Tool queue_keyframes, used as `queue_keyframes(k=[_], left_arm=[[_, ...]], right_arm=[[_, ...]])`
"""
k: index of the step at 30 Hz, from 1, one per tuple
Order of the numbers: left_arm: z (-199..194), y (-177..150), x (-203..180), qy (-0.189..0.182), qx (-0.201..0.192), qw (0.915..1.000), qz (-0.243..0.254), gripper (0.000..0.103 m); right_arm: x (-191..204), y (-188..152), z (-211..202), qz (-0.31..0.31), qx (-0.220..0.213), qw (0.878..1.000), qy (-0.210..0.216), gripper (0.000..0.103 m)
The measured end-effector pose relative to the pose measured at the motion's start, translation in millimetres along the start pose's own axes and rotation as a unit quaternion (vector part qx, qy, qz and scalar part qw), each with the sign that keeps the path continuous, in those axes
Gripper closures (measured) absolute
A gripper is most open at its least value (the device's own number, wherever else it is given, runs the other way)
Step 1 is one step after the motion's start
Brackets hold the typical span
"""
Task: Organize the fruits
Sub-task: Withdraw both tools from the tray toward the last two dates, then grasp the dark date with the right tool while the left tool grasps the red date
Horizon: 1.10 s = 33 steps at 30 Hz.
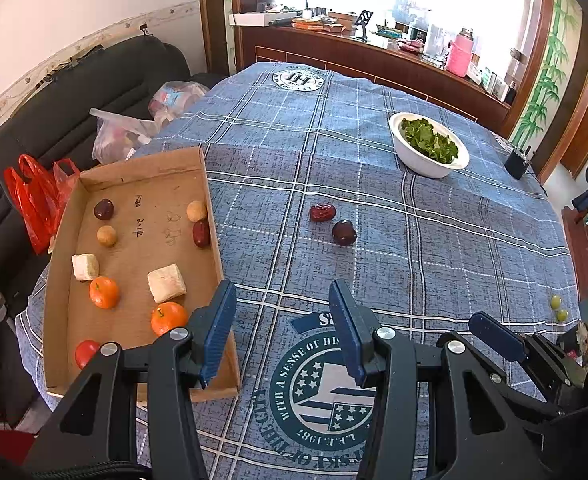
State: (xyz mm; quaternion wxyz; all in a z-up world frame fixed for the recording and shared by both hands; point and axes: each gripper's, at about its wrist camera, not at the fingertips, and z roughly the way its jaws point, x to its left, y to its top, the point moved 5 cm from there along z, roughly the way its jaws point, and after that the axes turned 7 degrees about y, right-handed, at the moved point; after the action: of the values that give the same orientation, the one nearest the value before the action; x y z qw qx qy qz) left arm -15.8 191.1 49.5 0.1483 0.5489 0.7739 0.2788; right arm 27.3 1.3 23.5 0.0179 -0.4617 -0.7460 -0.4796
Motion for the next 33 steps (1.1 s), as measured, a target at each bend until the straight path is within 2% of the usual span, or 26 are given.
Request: queue_keyframes(k=[9, 15, 20, 29, 30, 32, 33], left_arm=[[18, 5, 11, 0.004, 0.017, 0.9997, -0.015, 0.056], [29, 11, 17, 0.003, 0.025, 0.9994, -0.023, 0.056], [41, 19, 17, -0.002, 0.030, 0.9993, -0.023, 0.056], [79, 40, 22, -0.012, 0.060, 0.9974, -0.038, 0.056], [82, 41, 20, -0.014, 0.063, 0.9972, -0.038, 0.056], [91, 44, 15, -0.016, 0.068, 0.9970, -0.034, 0.056], [94, 45, 12, -0.016, 0.070, 0.9969, -0.032, 0.056]], right_arm=[[-2, -2, 17, -0.003, 0.012, 1.000, 0.000, 0.054], [-6, 4, 42, -0.010, 0.025, 1.000, -0.004, 0.055], [-9, 18, 75, -0.014, 0.039, 0.999, -0.010, 0.055], [-12, 50, 152, -0.049, 0.071, 0.995, -0.053, 0.056], [-13, 52, 159, -0.052, 0.074, 0.994, -0.060, 0.056], [-17, 55, 171, -0.055, 0.079, 0.993, -0.071, 0.071], [-20, 55, 175, -0.055, 0.082, 0.992, -0.072, 0.072]])
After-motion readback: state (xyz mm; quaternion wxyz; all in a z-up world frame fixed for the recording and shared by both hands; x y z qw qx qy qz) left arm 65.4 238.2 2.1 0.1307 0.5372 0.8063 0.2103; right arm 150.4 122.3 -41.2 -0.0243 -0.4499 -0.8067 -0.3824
